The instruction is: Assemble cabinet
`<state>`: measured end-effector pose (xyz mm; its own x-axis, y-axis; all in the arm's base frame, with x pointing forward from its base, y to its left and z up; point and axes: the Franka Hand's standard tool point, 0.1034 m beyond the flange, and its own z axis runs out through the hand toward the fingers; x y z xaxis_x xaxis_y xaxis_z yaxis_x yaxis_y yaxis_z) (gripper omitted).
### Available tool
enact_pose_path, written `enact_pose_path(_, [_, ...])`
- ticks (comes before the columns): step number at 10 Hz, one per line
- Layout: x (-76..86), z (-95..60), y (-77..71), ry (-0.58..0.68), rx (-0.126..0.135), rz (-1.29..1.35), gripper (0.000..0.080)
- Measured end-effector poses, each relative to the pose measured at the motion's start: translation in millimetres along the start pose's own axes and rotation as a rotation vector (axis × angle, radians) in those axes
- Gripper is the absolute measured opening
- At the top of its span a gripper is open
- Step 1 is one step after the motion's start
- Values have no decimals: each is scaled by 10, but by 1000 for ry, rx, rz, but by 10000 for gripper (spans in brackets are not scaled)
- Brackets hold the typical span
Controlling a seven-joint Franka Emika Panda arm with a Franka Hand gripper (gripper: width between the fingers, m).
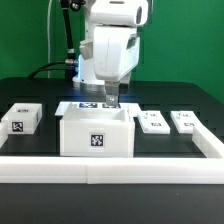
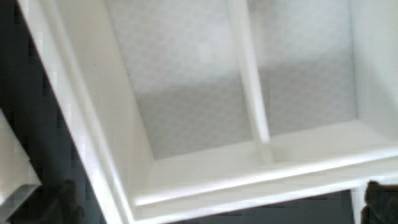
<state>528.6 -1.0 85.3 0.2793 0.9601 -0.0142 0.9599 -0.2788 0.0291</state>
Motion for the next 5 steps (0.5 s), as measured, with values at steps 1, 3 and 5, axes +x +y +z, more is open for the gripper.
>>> enact_pose_path(1, [0,0,-1,0,0,0,798])
enact_pose_path(3, [-10,15,-9,-1,-1,-34,798])
enact_pose_path(5, [-35,84,-77,6,-33,-187,798])
